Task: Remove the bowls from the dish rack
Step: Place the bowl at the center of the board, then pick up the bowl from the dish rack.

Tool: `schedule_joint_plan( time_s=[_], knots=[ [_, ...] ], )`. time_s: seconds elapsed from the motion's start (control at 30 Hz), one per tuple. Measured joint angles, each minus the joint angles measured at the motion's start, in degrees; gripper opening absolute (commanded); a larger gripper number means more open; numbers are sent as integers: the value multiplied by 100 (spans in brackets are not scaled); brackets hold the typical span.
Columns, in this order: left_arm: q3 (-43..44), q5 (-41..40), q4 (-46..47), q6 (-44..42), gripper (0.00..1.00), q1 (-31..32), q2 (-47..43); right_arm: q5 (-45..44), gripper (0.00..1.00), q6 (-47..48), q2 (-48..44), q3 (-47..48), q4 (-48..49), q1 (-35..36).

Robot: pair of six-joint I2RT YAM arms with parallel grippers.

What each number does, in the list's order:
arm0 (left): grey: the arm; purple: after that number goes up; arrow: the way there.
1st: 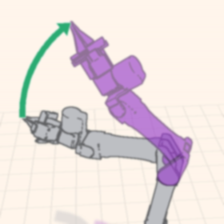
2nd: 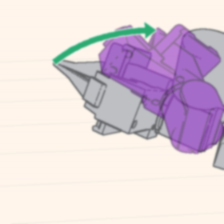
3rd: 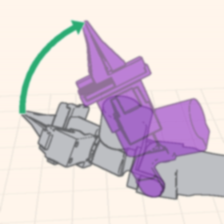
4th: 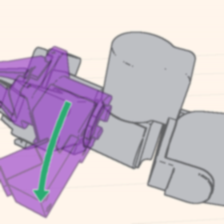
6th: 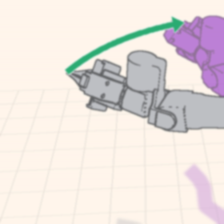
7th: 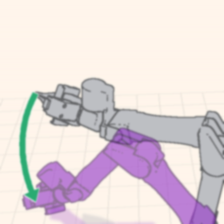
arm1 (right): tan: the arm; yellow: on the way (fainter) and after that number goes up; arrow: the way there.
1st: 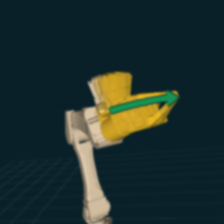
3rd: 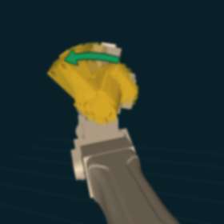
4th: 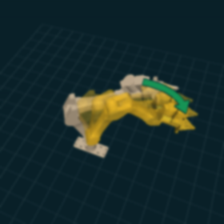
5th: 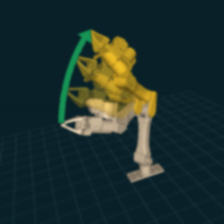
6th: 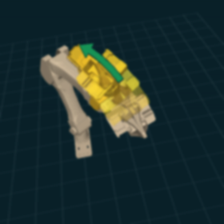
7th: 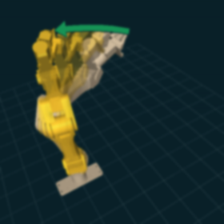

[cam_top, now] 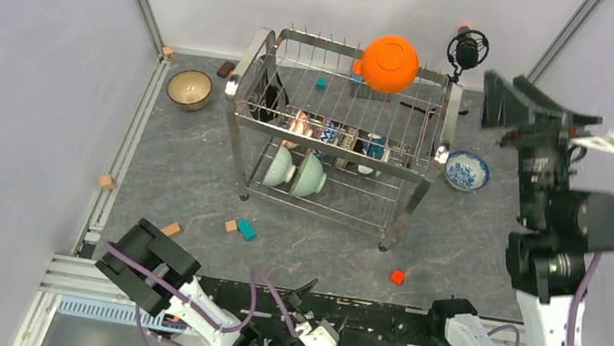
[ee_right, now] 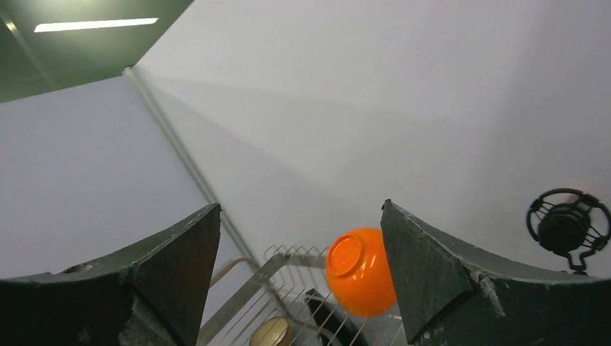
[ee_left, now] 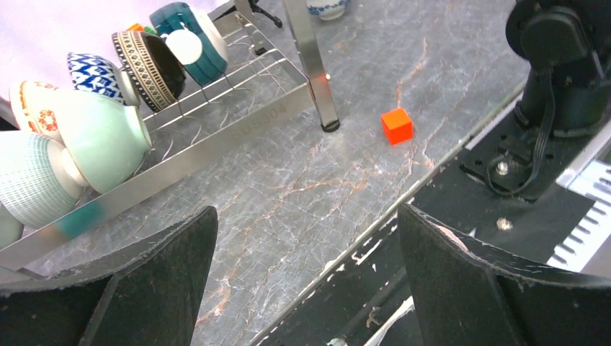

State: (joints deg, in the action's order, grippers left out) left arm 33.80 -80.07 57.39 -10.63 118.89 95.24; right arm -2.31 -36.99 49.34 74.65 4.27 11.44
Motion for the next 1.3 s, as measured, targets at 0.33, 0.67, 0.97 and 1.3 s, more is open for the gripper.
schedule_joint_plan(
  time_s=[0.33, 0.67, 0.97, 1.3],
  knots=[
    [-570, -184, 2164, -1169, 100, -378, -157, 1285, 88, 190, -2516, -2791, 313, 361],
    [-625, 1377, -2273, 2813, 100, -2258, -2328, 940, 88, 844, -4758, -4050, -678, 944],
    [-1032, 2697, -3211, 3976, 100, -3692, -3281, 852, 88, 1078, -4894, -5001, -2017, 957],
    [-1014, 3161, -4140, 4367, 72, -4767, -3838, 1091, 87, 1137, -4894, -5578, -2479, 994]
  ],
)
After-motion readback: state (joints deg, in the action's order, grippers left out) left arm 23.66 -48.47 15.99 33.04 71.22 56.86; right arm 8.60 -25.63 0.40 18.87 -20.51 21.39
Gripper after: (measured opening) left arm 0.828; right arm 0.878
